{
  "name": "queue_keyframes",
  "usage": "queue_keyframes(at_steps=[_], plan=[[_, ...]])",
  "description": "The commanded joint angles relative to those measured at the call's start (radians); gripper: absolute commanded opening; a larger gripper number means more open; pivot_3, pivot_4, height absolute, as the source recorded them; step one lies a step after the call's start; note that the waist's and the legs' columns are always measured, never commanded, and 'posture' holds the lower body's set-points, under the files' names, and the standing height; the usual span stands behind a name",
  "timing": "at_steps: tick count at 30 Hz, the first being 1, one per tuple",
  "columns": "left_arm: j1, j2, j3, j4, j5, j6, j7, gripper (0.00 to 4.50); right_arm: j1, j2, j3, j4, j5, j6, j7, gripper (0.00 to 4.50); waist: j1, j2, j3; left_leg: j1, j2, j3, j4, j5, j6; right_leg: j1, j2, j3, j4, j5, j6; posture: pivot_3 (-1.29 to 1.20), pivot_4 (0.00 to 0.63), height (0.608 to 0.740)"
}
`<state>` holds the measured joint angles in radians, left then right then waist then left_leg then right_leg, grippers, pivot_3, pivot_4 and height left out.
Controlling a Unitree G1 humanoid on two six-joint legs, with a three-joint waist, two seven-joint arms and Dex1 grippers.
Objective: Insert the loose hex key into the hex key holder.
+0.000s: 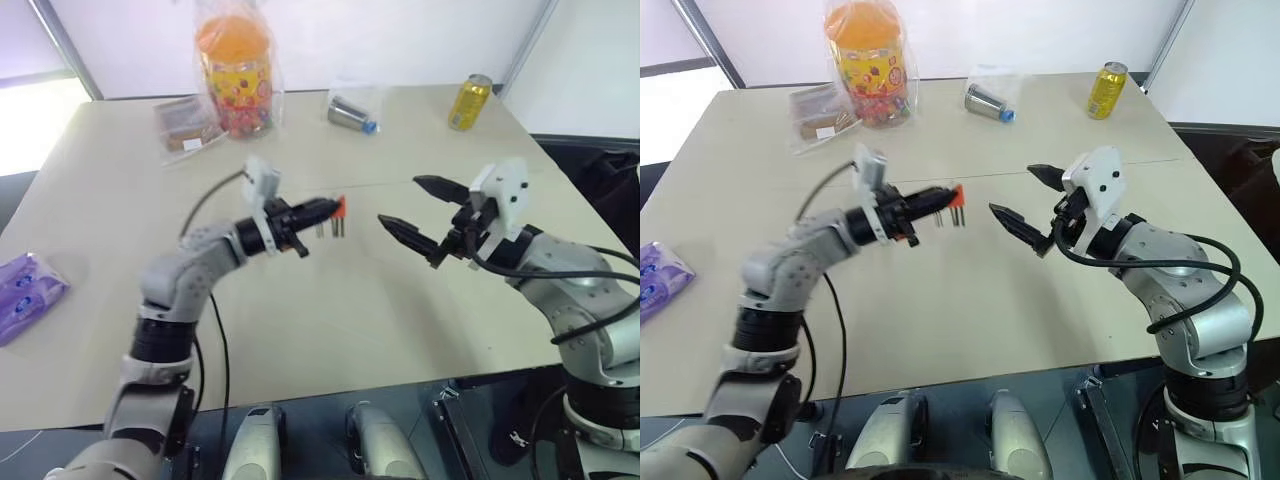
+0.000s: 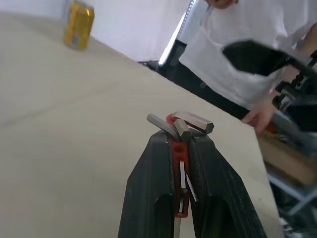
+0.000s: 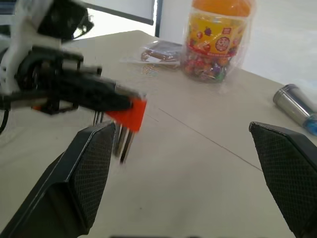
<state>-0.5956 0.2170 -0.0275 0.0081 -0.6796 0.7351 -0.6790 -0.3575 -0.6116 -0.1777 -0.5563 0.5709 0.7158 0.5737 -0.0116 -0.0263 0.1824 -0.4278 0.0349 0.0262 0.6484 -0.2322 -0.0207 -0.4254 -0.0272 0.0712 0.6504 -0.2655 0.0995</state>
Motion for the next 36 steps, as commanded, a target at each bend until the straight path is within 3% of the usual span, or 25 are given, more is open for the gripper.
queue_keyframes(at_steps=[1, 7, 14, 17, 23, 24, 30, 34, 36], plan=[[-0.025, -0.06, -0.008, 0.064, 0.002, -0.005, 0.008, 0.0, 0.007, -0.013, -0.034, -0.058, 0.013, 0.001, -0.028, 4.46, -0.001, 0.0, 0.0, 0.0, 0.0, 0.0, 0.0, 0.0, 0.0, 0.0, 0.0, 0.0, 0.0, 0.0, 0.0, 0.0, 0.15, 0.74], [-0.033, -0.122, -0.021, 0.19, 0.052, 0.002, 0.024, 0.0, 0.022, -0.008, -0.023, -0.081, 0.011, 0.001, -0.059, 4.46, -0.003, 0.0, 0.0, 0.0, 0.0, -0.001, 0.0, 0.0, 0.0, 0.0, 0.0, 0.0, 0.0, 0.0, 0.0, 0.0, 0.15, 0.74], [-0.019, -0.128, -0.029, 0.269, 0.117, 0.022, 0.058, 0.0, 0.024, -0.005, 0.002, -0.084, -0.001, -0.009, -0.079, 4.46, -0.002, 0.0, 0.0, 0.0, 0.0, -0.001, 0.0, 0.0, 0.0, 0.0, 0.0, 0.0, 0.0, 0.0, 0.0, 0.0, 0.15, 0.74], [-0.017, -0.121, 0.001, 0.299, 0.117, 0.028, 0.077, 1.19, 0.02, -0.003, 0.011, -0.078, -0.005, -0.015, -0.082, 4.5, -0.002, 0.0, 0.0, 0.0, 0.0, -0.001, 0.0, 0.0, 0.0, 0.0, 0.0, 0.0, 0.0, 0.0, 0.0, 0.0, 0.15, 0.74], [-0.026, -0.088, 0.077, 0.315, 0.127, -0.023, 0.108, 4.12, 0.013, -0.004, 0.027, -0.065, -0.012, -0.024, -0.074, 4.5, -0.004, 0.0, 0.0, 0.001, 0.0, -0.001, 0.0, 0.0, 0.0, 0.001, 0.0, 0.0, 0.0, 0.0, 0.0, 0.0, 0.15, 0.74], [-0.03, -0.084, 0.089, 0.315, 0.128, -0.032, 0.113, 4.43, 0.013, -0.006, 0.029, -0.061, -0.014, -0.026, -0.072, 4.5, -0.005, 0.0, 0.0, 0.001, 0.0, -0.001, 0.0, 0.0, 0.0, 0.001, 0.0, 0.0, 0.0, 0.0, 0.0, 0.0, 0.15, 0.74], [-0.054, -0.012, 0.083, 0.28, 0.257, -0.279, 0.123, 4.43, 0.009, -0.012, 0.038, -0.034, -0.026, -0.039, -0.052, 4.5, -0.002, 0.0, -0.001, 0.001, 0.0, -0.001, 0.0, 0.0, 0.0, 0.001, 0.001, 0.0, 0.001, 0.0, 0.0, 0.0, 0.15, 0.74], [-0.119, 0.118, 0.054, 0.259, 0.36, -0.419, 0.044, 4.43, 0.001, -0.032, 0.053, 0.013, -0.052, -0.064, -0.007, 4.5, 0.002, -0.001, 0.0, 0.0, 0.0, -0.001, 0.0, 0.0, 0.0, 0.001, 0.0, -0.001, 0.0, 0.0, 0.0, 0.0, 0.15, 0.74], [-0.113, 0.197, 0.036, 0.199, 0.345, -0.386, -0.056, 4.43, 0.004, -0.066, 0.067, 0.032, -0.066, -0.073, 0.038, 4.5, -0.001, -0.001, 0.0, 0.0, 0.0, -0.001, 0.0, 0.0, 0.0, 0.001, 0.0, 0.0, 0.0, 0.0, 0.0, 0.0, 0.15, 0.74]])
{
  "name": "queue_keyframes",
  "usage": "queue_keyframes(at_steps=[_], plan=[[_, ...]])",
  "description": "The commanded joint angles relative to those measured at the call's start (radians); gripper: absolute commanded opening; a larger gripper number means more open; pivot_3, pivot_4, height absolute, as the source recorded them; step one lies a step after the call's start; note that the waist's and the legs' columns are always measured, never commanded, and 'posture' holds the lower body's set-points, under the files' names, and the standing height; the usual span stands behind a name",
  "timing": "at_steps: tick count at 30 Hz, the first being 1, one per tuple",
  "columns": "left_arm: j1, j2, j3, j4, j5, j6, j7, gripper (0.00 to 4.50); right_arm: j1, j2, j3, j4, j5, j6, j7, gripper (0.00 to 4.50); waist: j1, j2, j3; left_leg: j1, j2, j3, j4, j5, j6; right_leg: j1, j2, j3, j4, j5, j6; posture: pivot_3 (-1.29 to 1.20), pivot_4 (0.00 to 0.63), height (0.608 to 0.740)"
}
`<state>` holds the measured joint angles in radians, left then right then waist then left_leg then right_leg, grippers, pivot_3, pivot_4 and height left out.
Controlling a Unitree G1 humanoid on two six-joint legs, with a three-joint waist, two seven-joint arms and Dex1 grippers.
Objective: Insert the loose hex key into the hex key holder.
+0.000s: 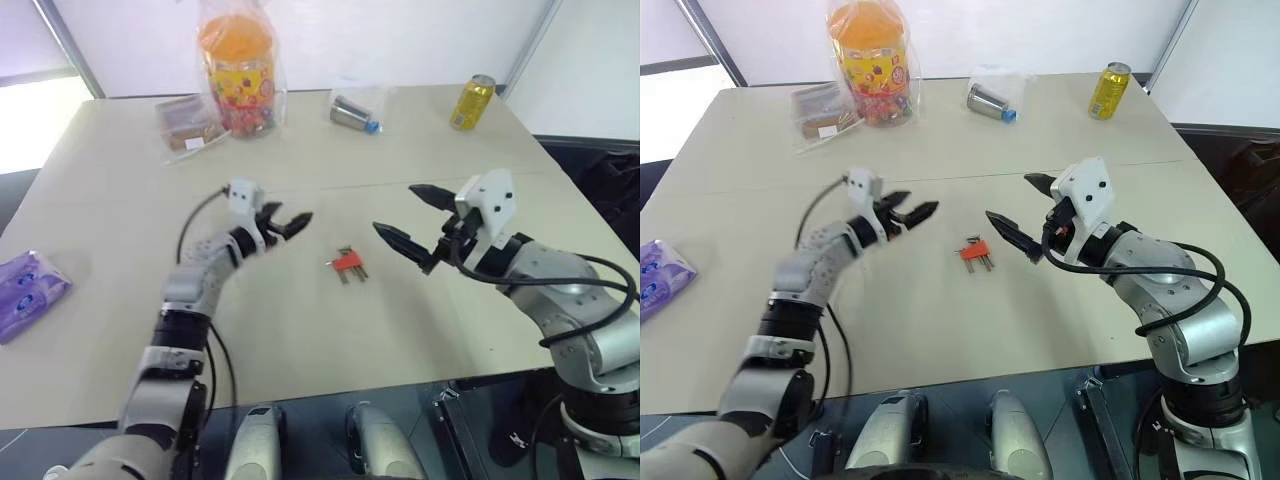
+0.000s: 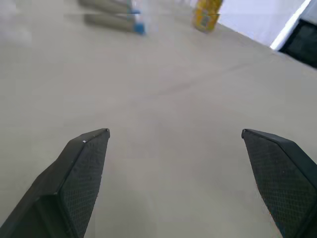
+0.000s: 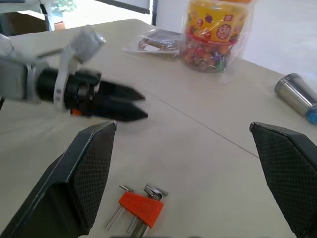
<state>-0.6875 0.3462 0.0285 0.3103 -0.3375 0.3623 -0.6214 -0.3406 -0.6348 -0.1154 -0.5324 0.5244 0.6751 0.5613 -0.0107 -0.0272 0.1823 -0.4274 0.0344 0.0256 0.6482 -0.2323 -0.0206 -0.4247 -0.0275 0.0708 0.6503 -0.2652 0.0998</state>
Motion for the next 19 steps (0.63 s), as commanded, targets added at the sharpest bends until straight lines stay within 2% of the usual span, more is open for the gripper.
queue_keyframes(at_steps=[1, 4, 8, 11, 15, 19], plan=[[-0.013, 0.1, -0.024, -0.135, -0.015, 0.014, -0.156, 4.43, -0.01, -0.063, 0.013, 0.016, -0.025, -0.036, 0.075, 4.5, -0.003, 0.001, 0.0, 0.0, 0.0, 0.0, 0.0, 0.0, 0.0, 0.0, 0.0, 0.0, 0.0, 0.0, 0.0, 0.0, 0.15, 0.74], [0.034, 0.195, -0.03, -0.249, -0.089, 0.12, -0.286, 4.43, 0.0, -0.13, 0.032, 0.033, -0.045, -0.051, 0.145, 4.5, -0.004, 0.001, 0.0, 0.0, 0.0, 0.001, -0.001, 0.0, 0.0, 0.0, -0.001, 0.0, 0.0, 0.0, 0.0, 0.0, 0.15, 0.74], [0.123, 0.366, 0.0, -0.483, -0.275, 0.349, -0.454, 4.43, 0.009, -0.256, 0.035, 0.071, -0.062, -0.081, 0.281, 4.5, -0.009, 0.001, 0.0, 0.0, 0.001, 0.001, -0.001, -0.001, 0.001, -0.001, 0.0, 0.0, 0.0, 0.0, 0.0, 0.0, 0.15, 0.74], [0.181, 0.47, 0.034, -0.593, -0.374, 0.455, -0.514, 4.43, -0.011, -0.325, 0.033, 0.1, -0.062, -0.098, 0.363, 4.5, -0.009, 0.001, 0.0, 0.0, 0.002, 0.001, -0.001, -0.001, 0.001, -0.001, 0.0, 0.0, 0.0, 0.0, 0.0, 0.0, 0.15, 0.74], [0.236, 0.552, 0.085, -0.661, -0.445, 0.521, -0.533, 4.43, -0.043, -0.373, 0.039, 0.134, -0.064, -0.119, 0.44, 4.5, -0.006, 0.001, 0.0, 0.001, 0.002, 0.001, 0.0, -0.001, 0.001, 0.0, 0.0, 0.0, 0.0, -0.002, -0.004, 0.0, 0.15, 0.74], [0.294, 0.59, 0.135, -0.702, -0.497, 0.553, -0.529, 4.43, -0.071, -0.389, 0.055, 0.16, -0.081, -0.141, 0.485, 4.5, -0.005, 0.001, 0.0, 0.001, 0.002, 0.001, 0.0, -0.001, 0.001, 0.0, 0.0, 0.0, 0.0, -0.002, -0.004, 0.0, 0.15, 0.74]])
